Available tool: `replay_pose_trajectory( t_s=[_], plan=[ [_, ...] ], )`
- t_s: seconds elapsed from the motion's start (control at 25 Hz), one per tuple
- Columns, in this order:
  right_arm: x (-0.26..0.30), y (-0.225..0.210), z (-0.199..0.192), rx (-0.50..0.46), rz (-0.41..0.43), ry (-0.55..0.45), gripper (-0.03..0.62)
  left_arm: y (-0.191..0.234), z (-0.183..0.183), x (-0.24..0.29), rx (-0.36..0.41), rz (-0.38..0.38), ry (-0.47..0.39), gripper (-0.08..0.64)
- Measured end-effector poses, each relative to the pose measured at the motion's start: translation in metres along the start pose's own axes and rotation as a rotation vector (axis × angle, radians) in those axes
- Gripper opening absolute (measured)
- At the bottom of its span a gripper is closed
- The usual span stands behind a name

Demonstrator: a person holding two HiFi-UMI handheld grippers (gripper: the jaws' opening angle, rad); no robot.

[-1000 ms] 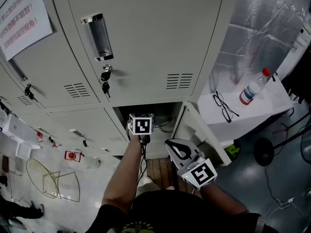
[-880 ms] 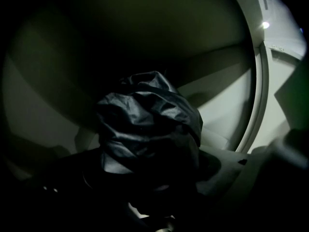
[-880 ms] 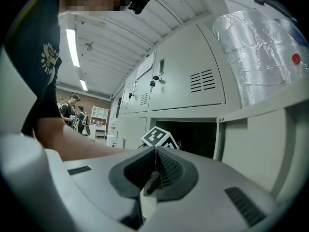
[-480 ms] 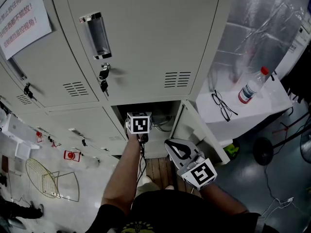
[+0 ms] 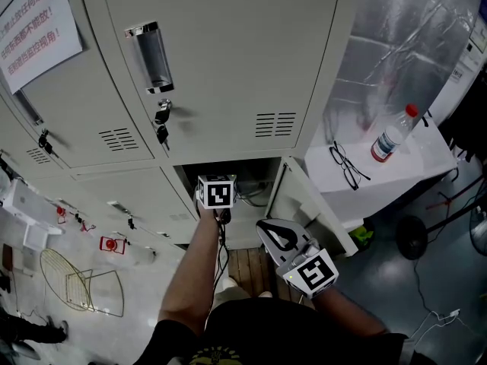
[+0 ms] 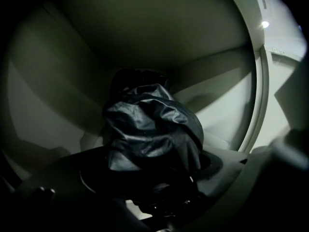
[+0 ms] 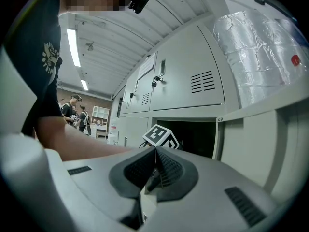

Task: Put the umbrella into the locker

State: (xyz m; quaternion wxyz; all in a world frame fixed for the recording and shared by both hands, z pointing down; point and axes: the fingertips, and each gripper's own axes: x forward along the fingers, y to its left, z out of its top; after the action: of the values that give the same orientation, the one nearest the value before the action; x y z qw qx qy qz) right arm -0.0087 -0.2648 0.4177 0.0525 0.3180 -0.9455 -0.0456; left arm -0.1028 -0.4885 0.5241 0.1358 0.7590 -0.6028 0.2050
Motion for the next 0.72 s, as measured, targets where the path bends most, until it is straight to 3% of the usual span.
replay_pose_trajectory(
  t_s=[0.36, 0.72],
  plan=[
    [0.0000, 0.0072, -0.0016, -0.032, 0.027, 0.012, 0.028, -0.0023, 0.0053, -0.0039, 0.021, -0.007, -0.011, 0.383],
    [-0.0010, 0.0088, 0.0002, -0.023, 0.028, 0.011, 0.028, -0.0044, 0.0069, -0.0022, -0.008, -0.038, -0.015, 0.400]
  ],
)
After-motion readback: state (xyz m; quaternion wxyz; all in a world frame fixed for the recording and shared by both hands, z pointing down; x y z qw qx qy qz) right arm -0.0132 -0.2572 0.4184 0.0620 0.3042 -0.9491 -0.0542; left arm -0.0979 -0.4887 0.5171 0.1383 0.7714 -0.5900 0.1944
